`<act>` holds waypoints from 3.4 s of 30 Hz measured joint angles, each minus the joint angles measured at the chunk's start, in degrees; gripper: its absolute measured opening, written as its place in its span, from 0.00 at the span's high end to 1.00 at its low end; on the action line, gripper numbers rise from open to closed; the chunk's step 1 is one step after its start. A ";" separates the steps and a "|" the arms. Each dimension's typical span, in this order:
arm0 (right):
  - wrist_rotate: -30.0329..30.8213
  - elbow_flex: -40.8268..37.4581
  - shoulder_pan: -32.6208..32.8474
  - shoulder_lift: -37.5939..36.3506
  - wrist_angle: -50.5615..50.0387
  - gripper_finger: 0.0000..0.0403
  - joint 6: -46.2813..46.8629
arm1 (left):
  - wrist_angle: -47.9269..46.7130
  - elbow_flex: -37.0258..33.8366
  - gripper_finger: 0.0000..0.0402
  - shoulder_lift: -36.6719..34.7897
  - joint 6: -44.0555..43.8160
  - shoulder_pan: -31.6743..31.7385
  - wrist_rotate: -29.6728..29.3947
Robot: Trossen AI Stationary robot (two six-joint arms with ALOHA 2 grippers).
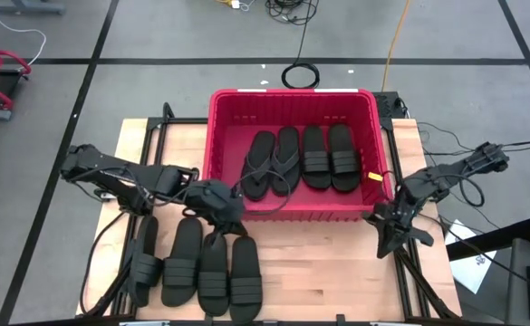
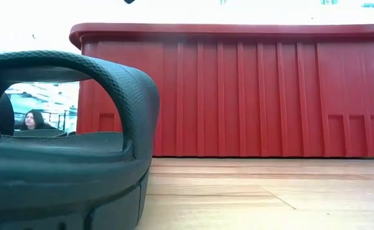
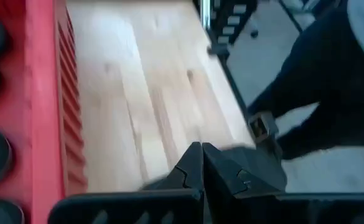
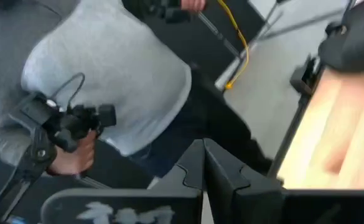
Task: Pick and place slides into bin
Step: Put the black slide into the red bin
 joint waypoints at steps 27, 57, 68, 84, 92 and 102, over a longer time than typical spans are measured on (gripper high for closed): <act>41.46 20.64 0.74 -2.13 -11.95 0.96 -43.90 | 28.78 11.44 1.00 -2.32 -0.75 -5.61 -24.33; 47.97 24.54 0.36 16.05 4.71 0.93 -38.73 | -6.25 11.15 0.99 -4.88 -20.97 -20.32 -14.24; 49.15 17.03 0.28 7.72 4.26 0.99 -30.09 | -4.75 7.43 0.98 2.17 -30.14 -23.40 -15.63; 32.25 7.97 0.31 1.34 -1.22 1.00 -20.03 | 7.77 4.75 0.50 22.47 -44.74 -16.86 -1.15; 31.05 7.93 0.31 1.56 0.38 1.00 -16.35 | -2.69 4.78 0.29 22.73 -36.02 -15.11 1.18; 32.49 7.93 0.33 1.87 2.75 1.00 -17.26 | 2.00 -2.12 0.29 22.69 -31.27 -14.28 5.28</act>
